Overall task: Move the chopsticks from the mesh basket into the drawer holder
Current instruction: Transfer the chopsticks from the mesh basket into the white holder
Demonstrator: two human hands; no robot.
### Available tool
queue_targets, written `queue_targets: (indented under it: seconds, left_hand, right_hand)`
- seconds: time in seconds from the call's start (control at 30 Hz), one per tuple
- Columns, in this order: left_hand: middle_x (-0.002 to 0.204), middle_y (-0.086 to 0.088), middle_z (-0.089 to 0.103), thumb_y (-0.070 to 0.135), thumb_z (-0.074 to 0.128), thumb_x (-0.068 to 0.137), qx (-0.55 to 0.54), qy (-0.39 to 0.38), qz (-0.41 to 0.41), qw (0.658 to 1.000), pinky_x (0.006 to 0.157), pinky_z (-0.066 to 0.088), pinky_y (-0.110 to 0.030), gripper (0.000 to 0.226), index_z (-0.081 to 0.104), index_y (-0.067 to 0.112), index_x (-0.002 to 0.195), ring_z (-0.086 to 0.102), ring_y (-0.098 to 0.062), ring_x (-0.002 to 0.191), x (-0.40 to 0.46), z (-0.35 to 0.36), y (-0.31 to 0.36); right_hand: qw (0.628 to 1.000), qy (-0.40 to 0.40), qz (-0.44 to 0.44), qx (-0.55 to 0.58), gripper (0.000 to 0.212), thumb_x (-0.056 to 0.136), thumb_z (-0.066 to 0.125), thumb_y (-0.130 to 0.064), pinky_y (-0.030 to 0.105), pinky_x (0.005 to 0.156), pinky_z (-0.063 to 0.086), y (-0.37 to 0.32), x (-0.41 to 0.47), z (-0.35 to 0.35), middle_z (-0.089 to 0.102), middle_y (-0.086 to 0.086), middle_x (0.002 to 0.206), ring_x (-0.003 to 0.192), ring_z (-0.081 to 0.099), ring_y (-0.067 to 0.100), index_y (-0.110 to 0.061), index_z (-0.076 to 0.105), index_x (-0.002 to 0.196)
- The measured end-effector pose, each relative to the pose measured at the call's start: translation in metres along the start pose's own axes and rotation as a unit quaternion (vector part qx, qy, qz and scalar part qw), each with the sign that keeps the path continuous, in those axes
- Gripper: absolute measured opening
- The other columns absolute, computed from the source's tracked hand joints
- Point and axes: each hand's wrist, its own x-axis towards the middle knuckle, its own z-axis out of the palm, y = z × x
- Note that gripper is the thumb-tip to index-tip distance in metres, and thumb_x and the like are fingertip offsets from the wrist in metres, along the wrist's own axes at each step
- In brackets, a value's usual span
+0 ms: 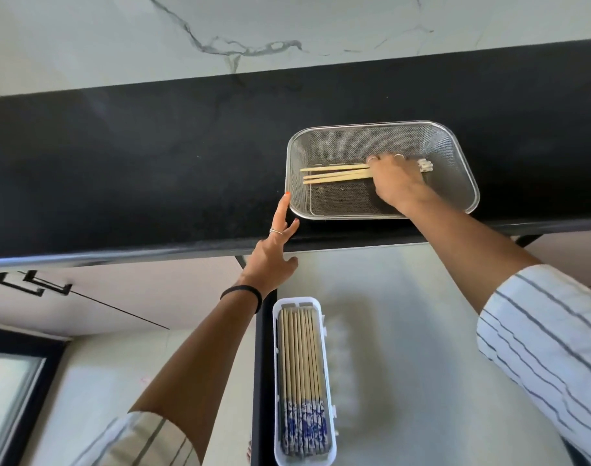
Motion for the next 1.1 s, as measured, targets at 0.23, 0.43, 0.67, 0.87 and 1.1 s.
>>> queue_targets:
  seconds: [0.23,0.43,0.67,0.87,1.1]
  left_hand:
    - [0.135,0.041,0.007,-0.017,0.053,0.078,-0.004,-0.011,0.005,1.0,0.073,0.034,0.007,0.111,-0.011,0.041,0.148,0.029,-0.016,0.139,0.0,-0.001,0.004]
    - [0.143,0.032,-0.01,-0.018,0.056,0.079,0.001,-0.026,0.019,0.999,0.082,0.028,0.009,0.107,-0.007,0.029,0.152,0.023,-0.024,0.142,0.001,-0.003,0.007]
    - [0.145,0.028,-0.004,-0.017,0.059,0.078,-0.004,-0.049,0.001,0.999,0.074,0.037,0.006,0.114,-0.014,0.033,0.149,0.022,-0.024,0.142,0.003,-0.005,0.01]
    - [0.158,0.014,0.0,-0.014,0.06,0.078,0.001,-0.073,-0.011,0.997,0.09,0.025,-0.001,0.118,-0.023,0.041,0.143,0.022,-0.021,0.143,0.005,-0.008,0.007]
    - [0.159,0.008,-0.007,-0.017,0.061,0.077,0.001,-0.09,-0.008,0.996,0.081,0.021,0.008,0.122,-0.023,0.044,0.141,0.02,-0.025,0.143,0.008,-0.012,0.003]
  right_hand:
    - [0.997,0.05,-0.039,-0.037,0.031,0.087,0.052,0.005,0.047,0.091,0.044,-0.002,-0.008,-0.016,0.065,0.015,0.109,0.101,0.062,0.033,-0.005,0.056,0.116]
    - [0.981,0.176,-0.043,0.074,0.028,0.086,0.049,0.005,0.036,0.061,0.045,-0.006,-0.021,-0.063,0.069,0.017,0.088,0.075,0.065,0.035,-0.007,0.058,0.11]
    - [0.847,0.08,0.025,0.525,0.022,0.095,0.042,-0.006,0.029,0.086,0.055,-0.026,-0.064,-0.123,0.072,0.003,0.096,0.091,0.07,0.013,-0.013,0.062,0.101]
    - [0.727,-0.102,0.075,0.675,0.022,0.097,0.045,-0.006,0.021,0.072,0.054,-0.05,-0.143,-0.078,0.074,0.005,0.093,0.082,0.072,0.011,-0.02,0.062,0.092]
    - [0.693,-0.283,0.155,0.645,0.014,0.095,0.047,-0.001,0.028,0.075,0.055,-0.108,-0.25,0.029,0.07,0.012,0.086,0.076,0.068,0.019,-0.004,0.061,0.096]
